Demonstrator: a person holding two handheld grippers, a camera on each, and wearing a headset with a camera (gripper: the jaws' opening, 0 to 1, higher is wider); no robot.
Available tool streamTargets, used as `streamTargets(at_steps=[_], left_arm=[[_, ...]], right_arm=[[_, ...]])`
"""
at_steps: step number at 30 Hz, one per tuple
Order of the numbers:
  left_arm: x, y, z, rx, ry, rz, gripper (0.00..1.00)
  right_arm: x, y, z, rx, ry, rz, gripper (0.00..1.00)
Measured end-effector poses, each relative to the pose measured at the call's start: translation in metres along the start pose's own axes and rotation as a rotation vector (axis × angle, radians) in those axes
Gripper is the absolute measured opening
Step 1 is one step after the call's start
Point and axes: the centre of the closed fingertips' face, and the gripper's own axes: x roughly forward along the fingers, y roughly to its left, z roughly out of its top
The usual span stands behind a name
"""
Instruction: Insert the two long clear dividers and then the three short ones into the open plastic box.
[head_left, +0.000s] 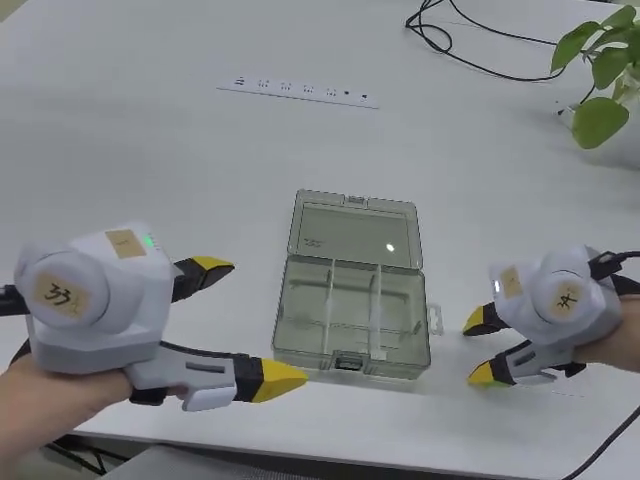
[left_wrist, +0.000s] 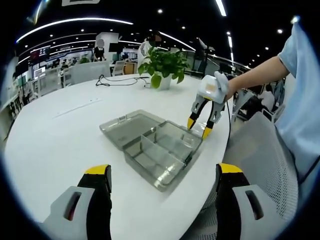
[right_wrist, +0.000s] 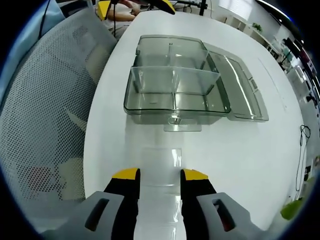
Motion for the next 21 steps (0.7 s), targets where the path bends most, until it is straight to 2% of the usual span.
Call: streamTargets(at_steps=[5,12,15,21], left_arm=[[0.000,-0.002,-0.002,-0.008,-0.007,-0.004,0.87],[0.000,-0.004,-0.003,-0.023,-0.011,-0.011,0.87],[0.001,-0.004,-0.001,-0.034,-0.019,-0.012,0.87],[0.007,-0.007,0.005,-0.065,-0.033,-0.029,0.87]], right_arm=[[-0.001,-0.001,0.000,0.053,-0.007,-0.020,0.32],[-0.004,-0.002,-0.001,0.085,-0.013,-0.053,0.32],[-0.008,-0.006,0.000,0.124,-0.036,-0.087,0.32],[-0.023,-0.010,0.001,0.156,-0.067,-0.147,0.32]])
